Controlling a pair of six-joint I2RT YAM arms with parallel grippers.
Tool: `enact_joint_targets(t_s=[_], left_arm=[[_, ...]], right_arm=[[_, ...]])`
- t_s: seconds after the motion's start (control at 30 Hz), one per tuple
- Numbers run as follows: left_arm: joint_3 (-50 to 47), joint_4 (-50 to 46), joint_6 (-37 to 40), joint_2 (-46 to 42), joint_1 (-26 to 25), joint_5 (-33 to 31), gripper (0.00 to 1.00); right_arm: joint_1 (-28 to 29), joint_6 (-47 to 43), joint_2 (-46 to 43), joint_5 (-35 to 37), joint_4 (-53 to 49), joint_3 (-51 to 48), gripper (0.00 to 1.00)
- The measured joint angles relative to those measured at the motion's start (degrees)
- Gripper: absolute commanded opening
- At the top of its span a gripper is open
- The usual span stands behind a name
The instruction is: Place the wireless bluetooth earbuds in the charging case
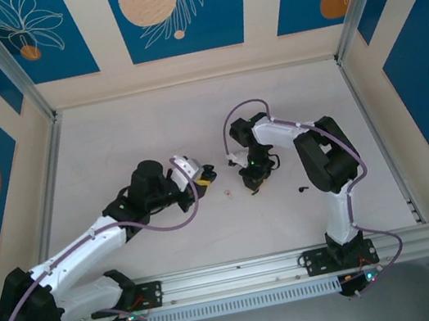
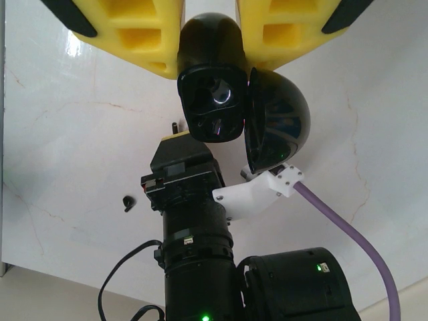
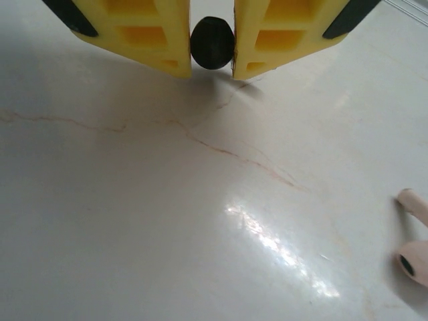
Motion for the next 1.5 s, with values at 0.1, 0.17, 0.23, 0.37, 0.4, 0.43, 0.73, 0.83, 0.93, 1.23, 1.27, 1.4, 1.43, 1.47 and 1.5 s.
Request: enact_joint_targets(t_s=[0.1, 0.17, 0.23, 0.37, 0.4, 0.43, 0.73, 0.83, 0.93, 1.23, 1.27, 1.4, 1.43, 1.47, 1.5], left_arm=[[0.0, -0.5, 0.0, -0.3, 0.0, -0.2, 0.18], [0.0, -0.8, 0.0, -0.4, 0.0, -0.3, 0.19], [0.0, -0.9, 0.0, -0.6, 0.0, -0.4, 0.19], [0.0, -1.0, 0.0, -0.9, 0.0, -0.6, 0.19], [0.0, -1.1, 0.0, -0.9, 0.0, -0.7, 0.19], [0.0, -1.3, 0.0, -0.9, 0.0, -0.9, 0.19], [0.0, -2.7, 0.8, -0.8, 0.0, -3.0, 0.19], [0.4, -3.7, 1.6, -0.3, 0.0, -3.5, 0.19], [1.4, -4.7, 2.3, 0.7, 0.0, -3.9, 0.18], [3.1, -5.8, 2.6, 2.0, 0.0, -3.8, 0.18], [3.2, -6.0, 2.6, 2.0, 0.0, -3.9, 0.18], [3.9, -6.9, 3.1, 2.6, 0.0, -3.8, 0.18], [3.9, -6.8, 3.1, 2.6, 0.0, -3.8, 0.18], [3.9, -6.9, 3.1, 2.6, 0.0, -3.8, 0.18], [3.9, -7.0, 3.1, 2.6, 0.0, -3.8, 0.18]], right_arm=[[0.6, -1.0, 1.2, 1.2, -0.3, 0.3, 0.25], [1.4, -1.4, 1.2, 2.2, -0.6, 0.5, 0.29], [1.9, -1.7, 1.2, 2.7, -0.7, 0.6, 0.35], [2.3, -1.1, 1.0, 2.5, -1.2, 0.8, 0.39], [2.3, -0.6, 0.8, 2.4, -1.3, 0.9, 0.39], [2.1, 0.1, 0.4, 2.2, -1.4, 0.9, 0.40], [-2.9, 23.8, -10.5, -1.1, -3.8, 4.5, 0.33], [-5.5, 36.7, -14.6, -4.6, -2.8, 1.7, 0.33], [-5.9, 47.2, -17.0, -7.3, -1.4, -2.9, 0.32], [-5.6, 63.1, -9.4, -9.2, 0.8, -5.5, 0.33], [-5.6, 64.0, -8.8, -9.3, 1.3, -6.0, 0.33], [-5.6, 66.4, -7.0, -9.4, 2.4, -7.5, 0.33], [-5.6, 66.8, -6.6, -9.3, 2.8, -7.5, 0.33], [-5.6, 67.0, -6.4, -9.4, 3.5, -7.7, 0.33], [-5.6, 67.2, -6.3, -9.4, 3.8, -7.7, 0.33]])
